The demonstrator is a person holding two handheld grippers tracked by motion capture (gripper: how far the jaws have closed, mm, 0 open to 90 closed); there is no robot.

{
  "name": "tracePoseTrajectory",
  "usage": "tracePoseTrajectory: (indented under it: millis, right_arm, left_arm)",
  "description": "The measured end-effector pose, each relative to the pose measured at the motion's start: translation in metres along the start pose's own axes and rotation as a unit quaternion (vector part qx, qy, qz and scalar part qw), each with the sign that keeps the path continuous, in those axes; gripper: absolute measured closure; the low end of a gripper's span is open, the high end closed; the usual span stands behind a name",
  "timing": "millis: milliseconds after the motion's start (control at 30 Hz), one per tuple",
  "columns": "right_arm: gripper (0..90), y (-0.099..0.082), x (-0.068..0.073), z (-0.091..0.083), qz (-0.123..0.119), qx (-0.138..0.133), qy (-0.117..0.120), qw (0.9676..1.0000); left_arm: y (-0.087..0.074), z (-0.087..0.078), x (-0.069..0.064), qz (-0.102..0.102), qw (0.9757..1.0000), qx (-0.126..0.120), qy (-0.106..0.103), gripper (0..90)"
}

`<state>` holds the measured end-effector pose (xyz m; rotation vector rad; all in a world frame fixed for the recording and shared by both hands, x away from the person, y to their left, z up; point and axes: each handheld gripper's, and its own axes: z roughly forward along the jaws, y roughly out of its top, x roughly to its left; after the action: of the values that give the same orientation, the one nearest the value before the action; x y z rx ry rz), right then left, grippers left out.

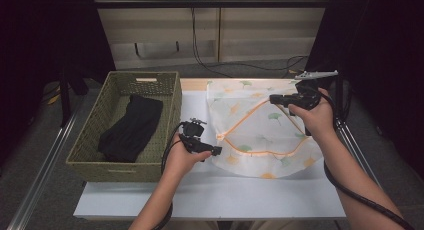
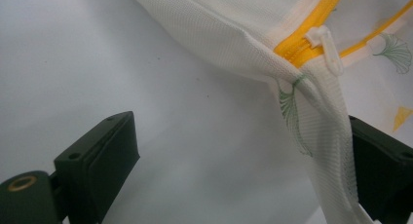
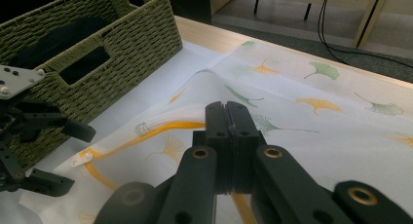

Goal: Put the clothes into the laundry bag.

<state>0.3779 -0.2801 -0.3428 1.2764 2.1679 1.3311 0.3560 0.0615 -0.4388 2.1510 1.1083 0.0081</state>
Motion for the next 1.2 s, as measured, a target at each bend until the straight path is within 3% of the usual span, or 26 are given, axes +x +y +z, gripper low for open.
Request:
tracePoseTrajectory:
  millis: [333, 467, 500, 767, 967, 1067, 1200]
  right_arm:
    - [89.9, -0.002, 0.0, 0.0, 0.0, 0.001, -0.002, 1.0]
    - [89.9, -0.003, 0.0, 0.002, -0.002, 0.002, 0.0, 1.0]
    - [89.9, -0.003, 0.001, 0.003, -0.001, 0.003, 0.0, 1.0]
    - [89.9, -0.005, 0.0, 0.004, -0.001, 0.004, 0.003, 1.0]
    - [89.9, -0.005, 0.001, 0.004, -0.003, 0.005, 0.002, 1.0]
    - [89.9, -0.005, 0.001, 0.004, -0.003, 0.006, 0.002, 1.0]
    - [89.9, -0.003, 0.002, 0.003, -0.002, 0.008, 0.002, 1.0]
  left_arm:
    - [0.007, -0.01, 0.0, 0.009, 0.9999, 0.006, -0.013, 7.8]
    - [0.011, -0.014, 0.001, 0.001, 1.0, 0.001, -0.008, 7.8]
    - [0.012, -0.016, 0.003, 0.009, 0.9999, 0.008, -0.01, 7.8]
    - [0.024, -0.026, 0.008, 0.015, 0.9997, 0.015, -0.01, 7.8]
    - [0.035, -0.038, 0.016, 0.011, 0.9999, 0.013, 0.002, 7.9]
    - [0.04, -0.043, 0.019, -0.008, 0.9999, 0.005, -0.012, 7.9]
    - [0.048, -0.048, 0.02, 0.005, 0.9998, 0.017, -0.007, 8.0]
